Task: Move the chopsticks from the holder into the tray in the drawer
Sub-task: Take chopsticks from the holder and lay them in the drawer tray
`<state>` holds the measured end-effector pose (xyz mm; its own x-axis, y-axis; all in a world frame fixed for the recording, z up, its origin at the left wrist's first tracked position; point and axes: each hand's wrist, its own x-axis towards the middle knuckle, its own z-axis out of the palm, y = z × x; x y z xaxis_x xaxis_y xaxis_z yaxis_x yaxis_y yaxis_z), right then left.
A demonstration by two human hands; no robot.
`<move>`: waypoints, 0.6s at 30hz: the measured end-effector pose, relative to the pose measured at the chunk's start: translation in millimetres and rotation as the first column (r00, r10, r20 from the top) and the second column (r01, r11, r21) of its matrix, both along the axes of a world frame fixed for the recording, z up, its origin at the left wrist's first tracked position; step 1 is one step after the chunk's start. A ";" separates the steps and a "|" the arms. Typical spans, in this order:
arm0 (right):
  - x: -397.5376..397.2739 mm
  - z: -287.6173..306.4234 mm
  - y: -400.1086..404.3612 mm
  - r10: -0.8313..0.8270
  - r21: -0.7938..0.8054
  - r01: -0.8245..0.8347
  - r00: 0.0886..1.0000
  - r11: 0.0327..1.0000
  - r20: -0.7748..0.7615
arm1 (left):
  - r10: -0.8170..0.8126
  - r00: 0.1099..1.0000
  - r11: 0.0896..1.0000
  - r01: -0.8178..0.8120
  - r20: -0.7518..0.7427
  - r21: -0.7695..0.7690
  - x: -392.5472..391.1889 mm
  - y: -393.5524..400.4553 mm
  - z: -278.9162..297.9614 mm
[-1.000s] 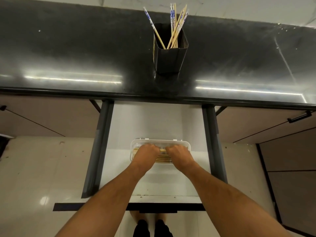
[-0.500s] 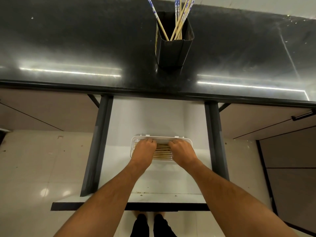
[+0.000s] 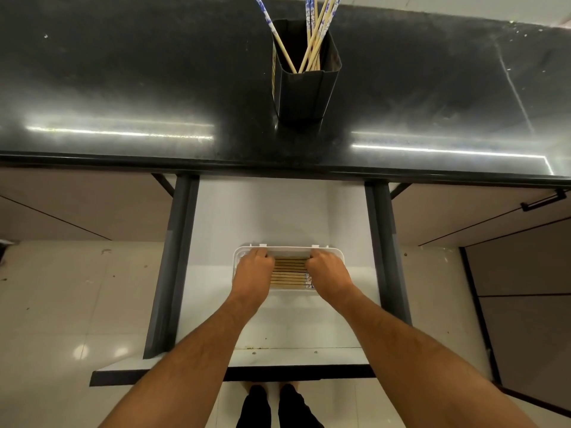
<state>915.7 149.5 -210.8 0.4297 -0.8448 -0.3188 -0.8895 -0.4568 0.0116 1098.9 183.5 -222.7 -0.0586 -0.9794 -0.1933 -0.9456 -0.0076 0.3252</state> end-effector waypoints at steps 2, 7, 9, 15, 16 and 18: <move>-0.8 -0.4 -1.3 -0.005 -0.008 0.005 1.000 1.000 0.023 | 0.021 1.000 1.000 -0.021 0.010 0.003 -0.3 -0.8 1.3; -5.2 -0.8 2.1 -0.010 -0.035 0.013 0.996 0.999 0.093 | -0.019 1.000 1.000 0.019 0.011 -0.011 1.9 1.0 2.5; -5.4 -2.8 3.3 -0.009 -0.038 0.014 0.993 0.999 0.116 | 0.006 1.000 1.000 -0.006 -0.007 -0.005 2.1 2.7 1.7; -4.7 -4.9 2.4 -0.007 -0.012 0.008 0.989 1.000 0.145 | 0.030 0.987 0.998 -0.021 -0.155 0.057 4.5 1.6 -4.9; -5.8 -4.2 2.8 0.003 -0.019 0.001 0.987 1.000 0.160 | 0.049 0.984 0.998 -0.042 -0.169 0.047 4.3 2.3 -2.2; -10.5 -2.3 4.7 0.018 -0.052 -0.006 0.973 0.999 0.228 | 0.023 0.994 1.000 -0.024 -0.111 -0.008 6.0 3.3 5.4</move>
<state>905.2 154.2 -213.0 0.4966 -0.8515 -0.1683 -0.8656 -0.4716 -0.1680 1104.9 186.7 -217.4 -0.0558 -0.9825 -0.1779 -0.9032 -0.0263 0.4285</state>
